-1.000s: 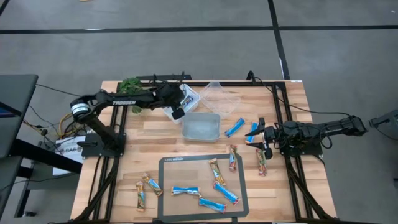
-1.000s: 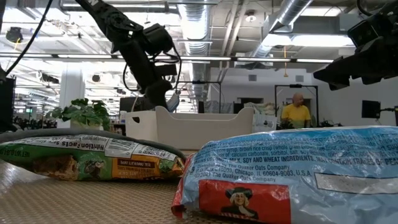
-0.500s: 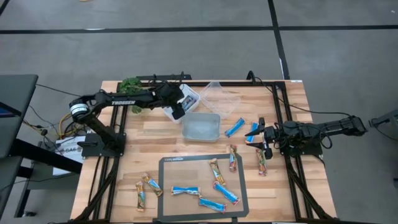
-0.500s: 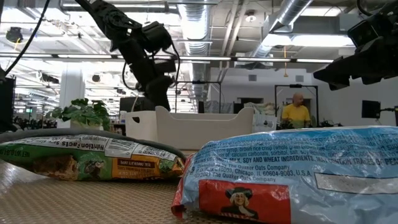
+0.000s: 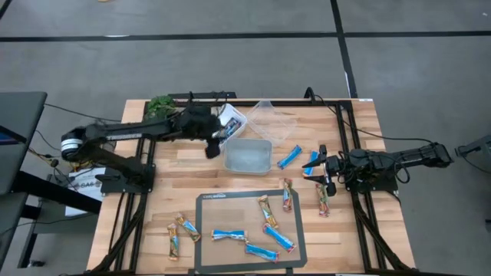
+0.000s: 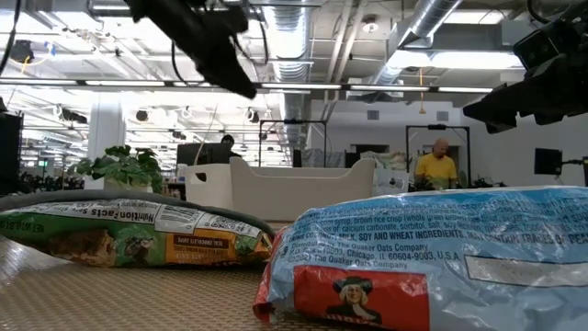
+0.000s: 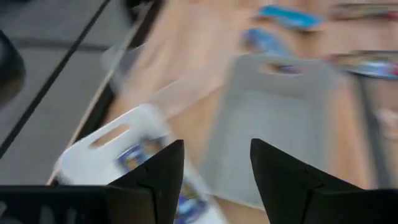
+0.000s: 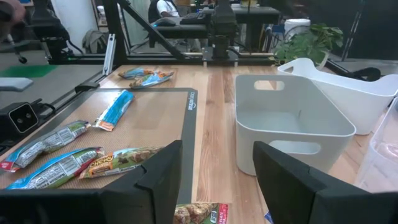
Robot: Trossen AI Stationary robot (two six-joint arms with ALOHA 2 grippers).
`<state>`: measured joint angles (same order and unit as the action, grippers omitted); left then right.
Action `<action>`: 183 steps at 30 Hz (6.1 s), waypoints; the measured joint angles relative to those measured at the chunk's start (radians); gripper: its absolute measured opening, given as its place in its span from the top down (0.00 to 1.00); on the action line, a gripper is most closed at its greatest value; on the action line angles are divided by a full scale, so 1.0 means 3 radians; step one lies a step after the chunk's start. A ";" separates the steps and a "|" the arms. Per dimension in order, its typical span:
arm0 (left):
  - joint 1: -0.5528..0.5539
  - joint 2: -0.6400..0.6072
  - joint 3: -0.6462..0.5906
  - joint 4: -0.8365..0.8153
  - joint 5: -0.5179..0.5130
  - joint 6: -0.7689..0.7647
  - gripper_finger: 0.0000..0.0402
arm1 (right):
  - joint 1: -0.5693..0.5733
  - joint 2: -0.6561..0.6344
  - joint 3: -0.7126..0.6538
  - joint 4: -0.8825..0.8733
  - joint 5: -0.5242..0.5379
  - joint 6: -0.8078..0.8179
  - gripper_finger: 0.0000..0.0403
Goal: Pick and place Granola Bars by type
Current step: Put the yellow granola bar into the gray bin
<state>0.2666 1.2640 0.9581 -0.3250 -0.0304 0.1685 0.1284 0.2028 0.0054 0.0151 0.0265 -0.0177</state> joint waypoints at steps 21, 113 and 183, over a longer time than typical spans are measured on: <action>-0.2473 0.0099 -0.0001 -0.1080 -0.0007 -0.1591 0.56 | 0.0000 -0.0001 0.0000 0.0000 0.0000 0.0000 0.53; -0.1992 -0.0178 -0.0409 0.1518 -0.1513 -0.0363 0.92 | 0.0000 -0.0001 -0.0001 0.0000 0.0000 0.0001 0.53; -0.0391 0.2073 0.1185 -0.0462 -0.0203 0.0065 0.65 | 0.0000 0.0000 0.0000 0.0000 -0.0001 0.0000 0.53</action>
<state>0.1493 1.8858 1.3136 -0.4636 -0.0913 0.1879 0.1284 0.2028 0.0053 0.0151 0.0263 -0.0177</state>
